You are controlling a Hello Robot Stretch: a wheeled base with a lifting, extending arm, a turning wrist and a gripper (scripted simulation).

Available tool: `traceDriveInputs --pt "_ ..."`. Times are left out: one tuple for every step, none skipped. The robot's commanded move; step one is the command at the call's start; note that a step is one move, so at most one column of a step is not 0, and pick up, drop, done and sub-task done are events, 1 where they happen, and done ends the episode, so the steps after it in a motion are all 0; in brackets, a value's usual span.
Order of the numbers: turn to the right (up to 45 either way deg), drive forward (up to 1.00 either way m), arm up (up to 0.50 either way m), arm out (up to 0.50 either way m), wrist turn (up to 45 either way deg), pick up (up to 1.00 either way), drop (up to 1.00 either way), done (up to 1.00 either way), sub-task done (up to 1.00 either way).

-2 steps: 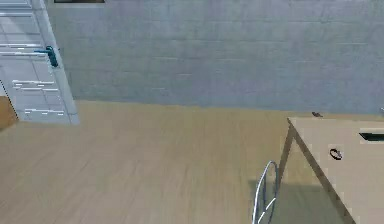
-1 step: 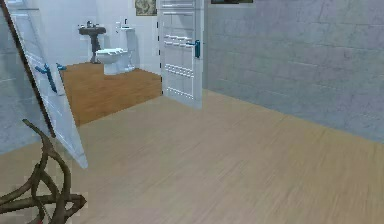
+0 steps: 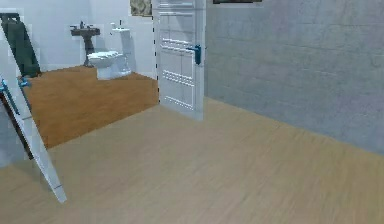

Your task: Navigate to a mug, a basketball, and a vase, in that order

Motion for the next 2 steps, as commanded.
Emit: traceDriveInputs --pt "0.0 0.65 0.0 0.0 0.0 0.0 0.0 0.0 0.0" --pt "-30.0 0.0 0.0 0.0 0.0 0.0 0.0 0.0 0.0"
